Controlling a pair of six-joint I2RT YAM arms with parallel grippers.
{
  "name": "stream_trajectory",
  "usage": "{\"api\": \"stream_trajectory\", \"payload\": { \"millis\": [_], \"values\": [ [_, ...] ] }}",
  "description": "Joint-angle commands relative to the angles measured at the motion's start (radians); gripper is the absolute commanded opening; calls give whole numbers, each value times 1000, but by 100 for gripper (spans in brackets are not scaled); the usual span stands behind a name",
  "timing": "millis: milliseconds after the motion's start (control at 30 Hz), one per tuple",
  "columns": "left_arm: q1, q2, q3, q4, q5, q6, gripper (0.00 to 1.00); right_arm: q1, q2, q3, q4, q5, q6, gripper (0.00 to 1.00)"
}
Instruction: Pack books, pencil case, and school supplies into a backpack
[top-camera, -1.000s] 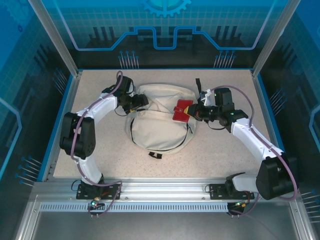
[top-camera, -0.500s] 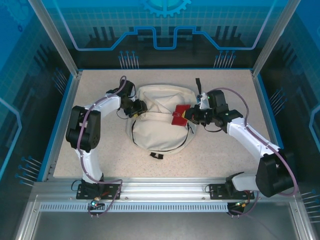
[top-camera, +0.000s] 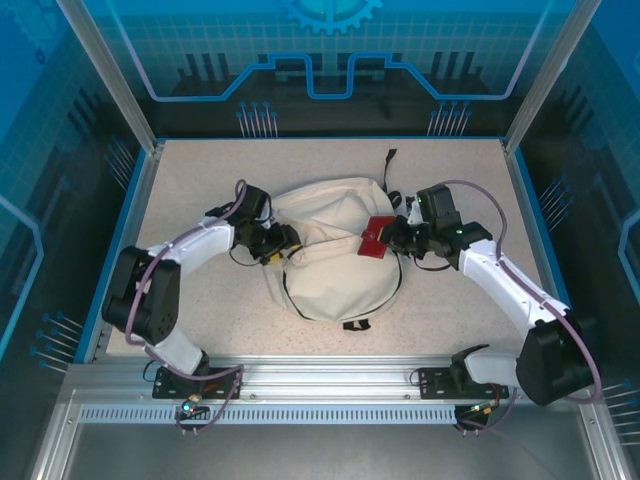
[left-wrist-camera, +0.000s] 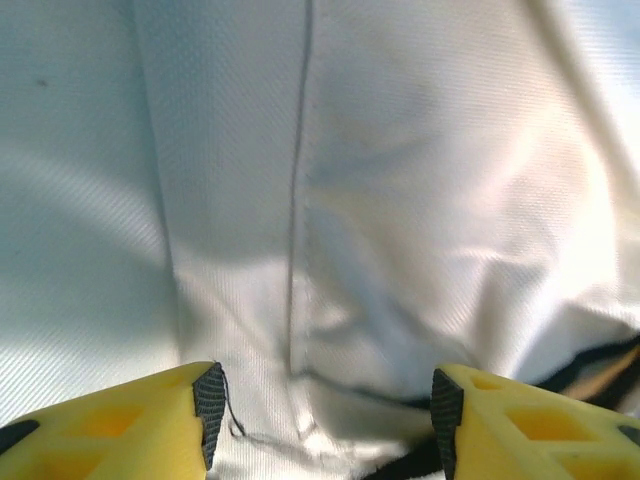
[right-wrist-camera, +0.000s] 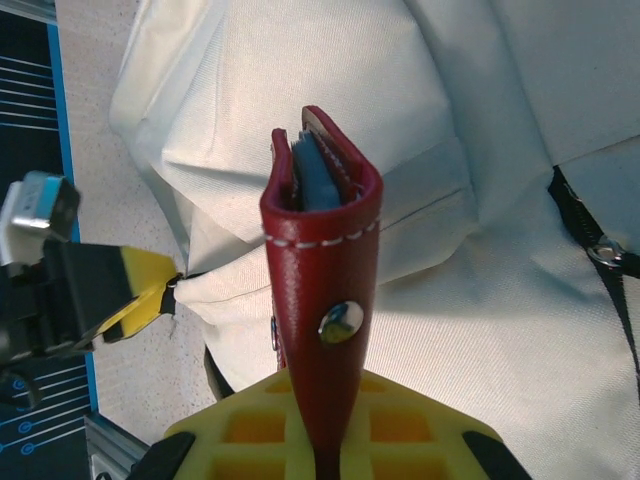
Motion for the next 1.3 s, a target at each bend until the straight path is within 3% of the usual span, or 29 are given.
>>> {"api": "stream_trajectory", "payload": {
  "millis": [0,167,367,667,967,1133,1267],
  "values": [
    [-24,-90,62,-85,-129,-10,60,-6,-54,-23,-5,23,16,6],
    [-86,-101,104,-22,-106,-71,60,-4,-94,-113,103,-31,75,6],
    [-174,32,209,44,-60,-152,60,3,-96,-155,162,-70,110,6],
    [-253,212,341,-17,-176,-186,58,17,-112,-185,183,-71,120,6],
    [-266,276,422,-86,-285,-181,55,32,-117,-196,195,-72,117,6],
    [-268,302,468,-133,-335,-153,45,45,-109,-198,199,-68,119,6],
    [-270,300,470,-133,-318,-143,27,50,-111,-196,197,-61,120,6]
  ]
}}
